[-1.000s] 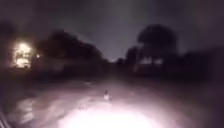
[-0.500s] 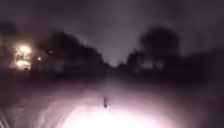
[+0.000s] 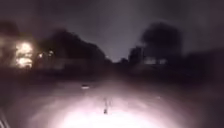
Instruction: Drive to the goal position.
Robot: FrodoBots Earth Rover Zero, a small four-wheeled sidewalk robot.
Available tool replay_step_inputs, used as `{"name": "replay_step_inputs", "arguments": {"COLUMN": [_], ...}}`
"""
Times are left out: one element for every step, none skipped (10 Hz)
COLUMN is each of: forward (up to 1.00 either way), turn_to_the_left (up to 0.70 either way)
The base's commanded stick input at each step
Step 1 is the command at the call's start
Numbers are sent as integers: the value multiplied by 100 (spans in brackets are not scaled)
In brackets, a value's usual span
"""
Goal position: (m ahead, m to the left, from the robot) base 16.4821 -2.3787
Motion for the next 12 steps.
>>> {"name": "replay_step_inputs", "arguments": {"forward": [70,70,70,70,70,70,70,70,70,70,70,70], "turn_to_the_left": [0,0,0,0,0,0,0,0,0,0,0,0]}}
